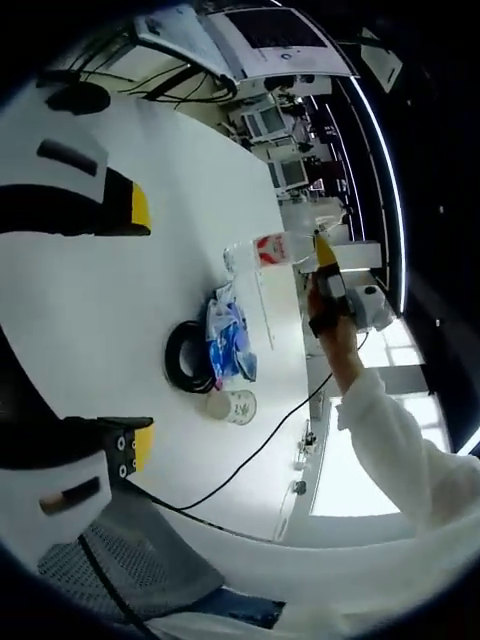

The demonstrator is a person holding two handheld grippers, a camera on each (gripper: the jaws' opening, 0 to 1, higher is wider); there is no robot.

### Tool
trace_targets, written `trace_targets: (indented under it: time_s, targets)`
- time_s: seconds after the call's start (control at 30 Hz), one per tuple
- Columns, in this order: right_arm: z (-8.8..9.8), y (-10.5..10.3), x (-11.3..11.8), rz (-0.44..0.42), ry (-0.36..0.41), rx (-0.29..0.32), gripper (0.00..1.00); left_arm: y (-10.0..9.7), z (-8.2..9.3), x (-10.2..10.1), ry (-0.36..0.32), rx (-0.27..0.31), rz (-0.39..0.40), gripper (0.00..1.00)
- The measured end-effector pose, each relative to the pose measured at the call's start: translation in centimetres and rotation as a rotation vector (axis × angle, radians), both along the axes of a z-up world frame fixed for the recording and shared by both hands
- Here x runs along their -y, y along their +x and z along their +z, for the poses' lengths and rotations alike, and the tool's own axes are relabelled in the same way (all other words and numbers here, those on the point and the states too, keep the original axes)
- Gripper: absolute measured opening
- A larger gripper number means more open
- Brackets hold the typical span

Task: Arrange the tabletop items into an orderly group along one side of the table until the central work area is clear of visible clutter.

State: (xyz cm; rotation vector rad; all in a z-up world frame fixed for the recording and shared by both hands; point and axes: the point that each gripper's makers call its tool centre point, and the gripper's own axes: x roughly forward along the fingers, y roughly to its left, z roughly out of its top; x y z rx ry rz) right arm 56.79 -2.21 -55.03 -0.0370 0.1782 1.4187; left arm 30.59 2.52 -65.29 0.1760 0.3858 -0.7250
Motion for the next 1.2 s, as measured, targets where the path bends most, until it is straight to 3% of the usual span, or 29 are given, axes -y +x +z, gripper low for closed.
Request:
trace_targets:
  time_s: [0.2,0.43,0.73,0.97,1.2]
  targets:
    - [-0.8,2.4,0.6,-0.008,0.008,-0.001,0.19,0.0,-0.5,-0.1,0.015,-0.014,0.008,0.74]
    - [-3.0,3.3,0.8,-0.003,-0.030,-0.013,0.19,-0.1,-1.0,-0.1,0.029,-0.032,0.008,0.73]
    - [-3.9,5.4,1.2,-0.014,-0.025,0.012,0.19,-0.1,-1.6,-0.3,0.044,-0.052,0.013,0.72]
    - [-5.0,5.7,1.2,0.018,-0.074,0.045,0.19,-0.1,-1.8,-0.5,0.050,-0.055,0.017,0.72]
    - [-4.9,5.6,1.4,0.033,-0.061,0.051,0.20,0.2,-1.8,-1.0,0.051,-0.060,0.041,0.73]
